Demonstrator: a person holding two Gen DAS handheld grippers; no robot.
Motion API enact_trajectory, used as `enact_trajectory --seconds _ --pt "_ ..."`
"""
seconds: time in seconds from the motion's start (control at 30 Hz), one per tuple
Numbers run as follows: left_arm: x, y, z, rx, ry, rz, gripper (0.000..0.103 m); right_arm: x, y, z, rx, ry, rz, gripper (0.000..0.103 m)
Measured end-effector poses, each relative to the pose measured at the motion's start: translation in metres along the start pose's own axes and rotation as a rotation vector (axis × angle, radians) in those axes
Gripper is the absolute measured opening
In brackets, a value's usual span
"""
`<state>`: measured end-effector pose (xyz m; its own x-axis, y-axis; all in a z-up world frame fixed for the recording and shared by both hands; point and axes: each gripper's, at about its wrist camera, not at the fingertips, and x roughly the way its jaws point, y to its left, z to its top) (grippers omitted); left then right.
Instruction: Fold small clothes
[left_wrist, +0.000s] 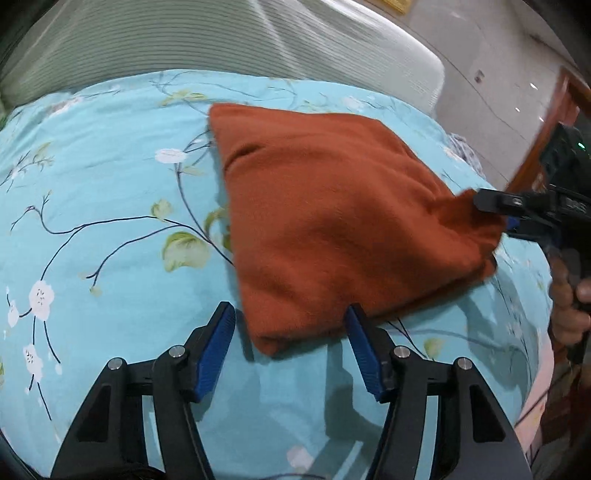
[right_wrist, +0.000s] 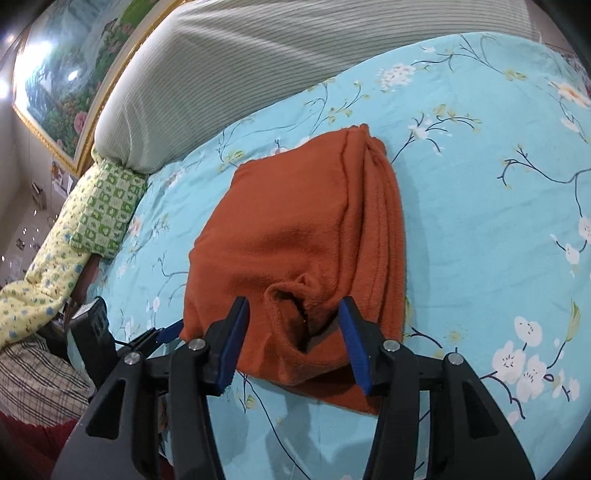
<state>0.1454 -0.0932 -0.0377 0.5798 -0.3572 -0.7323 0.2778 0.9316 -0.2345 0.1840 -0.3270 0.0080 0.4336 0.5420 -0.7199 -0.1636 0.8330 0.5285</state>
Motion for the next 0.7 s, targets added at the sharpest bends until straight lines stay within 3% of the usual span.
enact_trajectory --seconds 0.1,0.23,0.37,0.47,0.53,0.6,0.7 --pt "-0.002 0.005 -0.002 -0.005 0.006 -0.024 0.06 0.002 -0.006 -0.004 0.026 0.006 0.014 0.052" --pt "-0.003 0.013 -0.001 -0.017 0.011 -0.022 0.048 0.0 -0.013 -0.007 0.047 0.0 0.035 0.051" --pt "-0.003 0.01 0.003 -0.032 -0.007 0.002 0.04 -0.002 -0.012 -0.009 0.039 -0.007 0.037 0.043" --pt "-0.011 0.004 0.004 0.005 -0.035 -0.001 0.04 -0.004 -0.013 -0.01 0.051 -0.019 0.048 0.041" --pt "0.0 0.004 0.003 0.024 0.025 0.021 0.041 -0.003 -0.014 -0.01 0.063 -0.021 0.075 0.041" --pt "0.002 0.008 0.002 0.004 0.016 0.004 0.039 0.002 -0.014 -0.009 0.075 -0.009 0.085 0.041" --pt "0.004 0.007 0.005 -0.009 0.006 -0.018 0.024 0.008 -0.011 -0.011 0.061 -0.011 0.084 0.038"
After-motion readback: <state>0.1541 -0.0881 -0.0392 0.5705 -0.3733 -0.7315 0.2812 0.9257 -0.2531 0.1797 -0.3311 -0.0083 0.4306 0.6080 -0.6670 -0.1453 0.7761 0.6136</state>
